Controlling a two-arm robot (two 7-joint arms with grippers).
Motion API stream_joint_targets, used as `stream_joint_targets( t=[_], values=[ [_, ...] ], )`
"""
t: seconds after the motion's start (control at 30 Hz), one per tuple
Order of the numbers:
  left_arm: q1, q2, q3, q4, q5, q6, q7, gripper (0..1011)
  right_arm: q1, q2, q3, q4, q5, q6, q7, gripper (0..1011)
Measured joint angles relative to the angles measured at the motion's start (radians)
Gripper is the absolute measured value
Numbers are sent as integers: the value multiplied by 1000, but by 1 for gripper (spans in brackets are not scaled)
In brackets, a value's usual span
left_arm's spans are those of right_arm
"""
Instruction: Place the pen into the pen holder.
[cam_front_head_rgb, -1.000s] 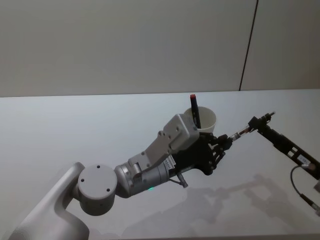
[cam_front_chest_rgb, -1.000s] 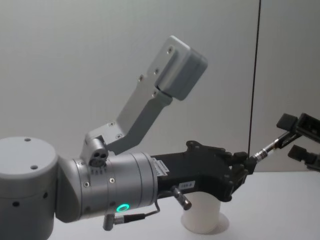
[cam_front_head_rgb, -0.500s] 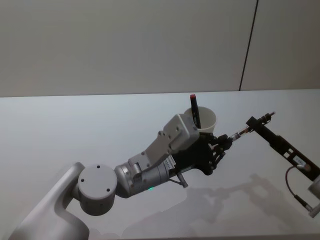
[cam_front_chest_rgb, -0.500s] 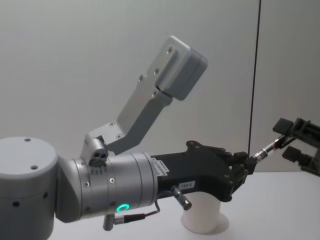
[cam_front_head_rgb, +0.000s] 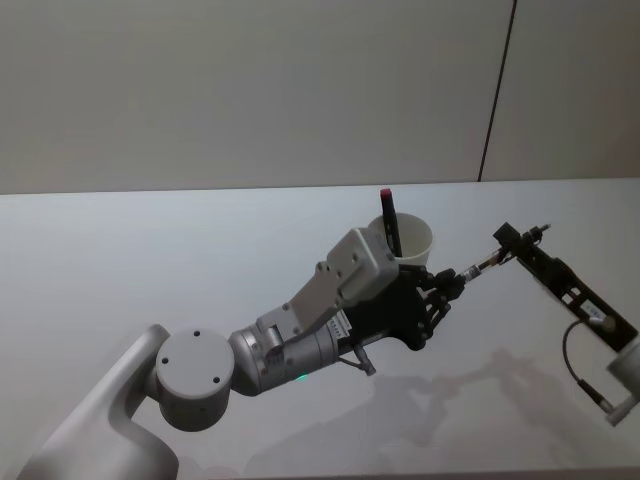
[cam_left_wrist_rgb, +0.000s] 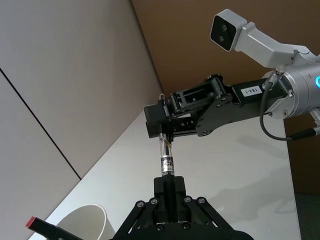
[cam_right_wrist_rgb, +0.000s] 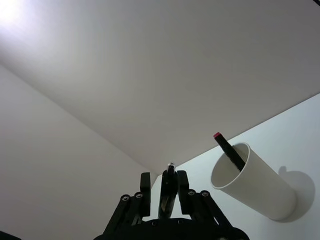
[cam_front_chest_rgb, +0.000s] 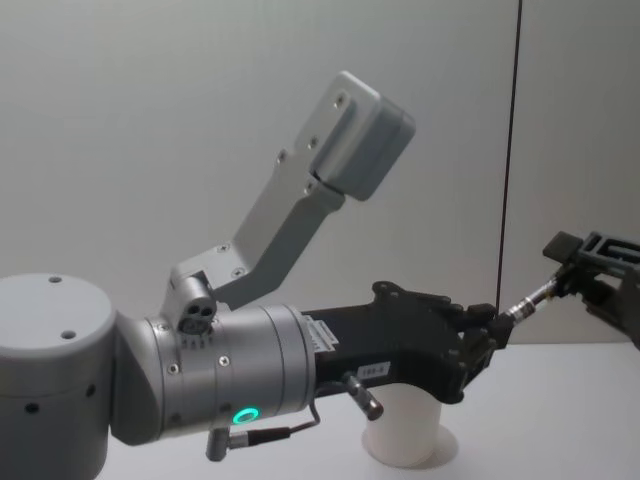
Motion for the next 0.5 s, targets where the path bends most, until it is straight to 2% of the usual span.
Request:
stream_joint_targets(
  t=[0.07,0.17,0.2,0.27,0.4,0.47,0.5],
  values=[
    [0,0,0,0,0,0,0,127,2,-1,-2,-1,6,0,-3,329],
    [0,0,0,0,0,0,0,127,5,-4,-6,-3,19,-2,-12,204],
    [0,0,0,0,0,0,0,127,5,-4,-6,-3,19,-2,-12,204],
    [0,0,0,0,0,0,0,127,6,-5,-8,-4,26,-3,-17,138],
    [0,0,0,0,0,0,0,155,9,-5,-12,-5,34,-8,-26,131],
    [0,0,0,0,0,0,0,188,10,-5,-13,-5,36,-9,-28,132],
    [0,0,0,0,0,0,0,242,10,-6,-13,-5,37,-11,-29,132]
  ],
)
